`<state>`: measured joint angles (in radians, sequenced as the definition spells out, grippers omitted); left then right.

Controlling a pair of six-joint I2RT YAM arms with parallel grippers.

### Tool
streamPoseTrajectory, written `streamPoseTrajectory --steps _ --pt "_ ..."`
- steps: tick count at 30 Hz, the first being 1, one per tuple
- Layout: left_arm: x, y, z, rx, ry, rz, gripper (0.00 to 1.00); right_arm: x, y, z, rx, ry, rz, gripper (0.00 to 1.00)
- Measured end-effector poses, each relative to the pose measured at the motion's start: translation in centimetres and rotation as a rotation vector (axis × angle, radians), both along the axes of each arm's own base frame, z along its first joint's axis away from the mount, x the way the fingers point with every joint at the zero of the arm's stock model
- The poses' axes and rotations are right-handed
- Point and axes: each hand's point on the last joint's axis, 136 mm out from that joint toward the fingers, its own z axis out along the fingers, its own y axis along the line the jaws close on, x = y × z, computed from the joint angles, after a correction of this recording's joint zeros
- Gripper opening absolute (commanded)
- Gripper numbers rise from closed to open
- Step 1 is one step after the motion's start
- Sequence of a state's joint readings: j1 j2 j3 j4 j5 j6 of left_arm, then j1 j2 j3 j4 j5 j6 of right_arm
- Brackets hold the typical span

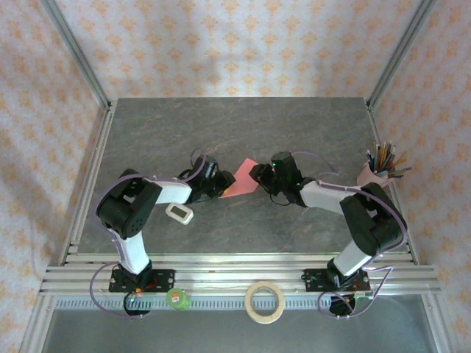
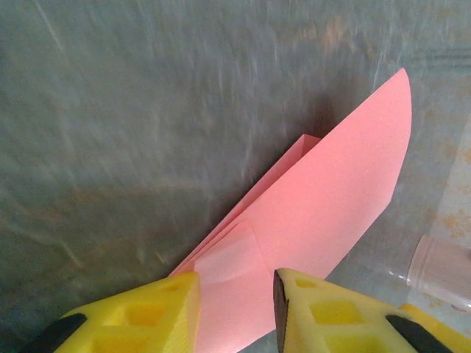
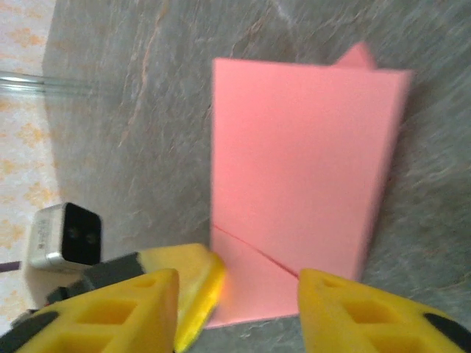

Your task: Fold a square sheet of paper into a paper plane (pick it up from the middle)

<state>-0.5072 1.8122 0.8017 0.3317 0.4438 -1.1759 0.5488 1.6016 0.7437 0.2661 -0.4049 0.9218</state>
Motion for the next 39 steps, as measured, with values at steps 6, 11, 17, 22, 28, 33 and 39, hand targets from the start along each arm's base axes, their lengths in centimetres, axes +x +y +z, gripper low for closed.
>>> streamPoseTrajectory --steps 6,11,17,22,28,33,39 --pt "-1.0 -0.8 -0.5 -0.035 0.047 0.040 0.19 -0.7 1.8 -2.6 0.029 0.070 0.047 0.14" --pt "-1.0 -0.7 -0.5 -0.041 0.057 0.053 0.13 -1.6 2.1 -5.2 0.010 0.141 0.070 0.09" --pt "-1.1 -0.7 -0.5 -0.013 0.048 0.025 0.13 -1.5 2.3 -5.5 -0.018 0.148 0.097 0.08" --pt "0.1 -1.6 1.5 0.020 -0.035 -0.054 0.13 -1.5 2.3 -5.8 -0.062 0.143 0.135 0.09" --pt "1.4 -2.7 3.3 0.051 -0.118 -0.141 0.11 -1.6 2.3 -5.9 -0.093 0.126 0.170 0.08" --pt "1.5 -2.8 1.6 0.087 -0.099 -0.181 0.10 -1.6 2.3 -5.8 -0.099 0.119 0.179 0.08" --pt "0.8 -2.3 -0.4 0.127 -0.052 -0.202 0.08 -1.6 2.3 -5.8 -0.098 0.118 0.184 0.10"
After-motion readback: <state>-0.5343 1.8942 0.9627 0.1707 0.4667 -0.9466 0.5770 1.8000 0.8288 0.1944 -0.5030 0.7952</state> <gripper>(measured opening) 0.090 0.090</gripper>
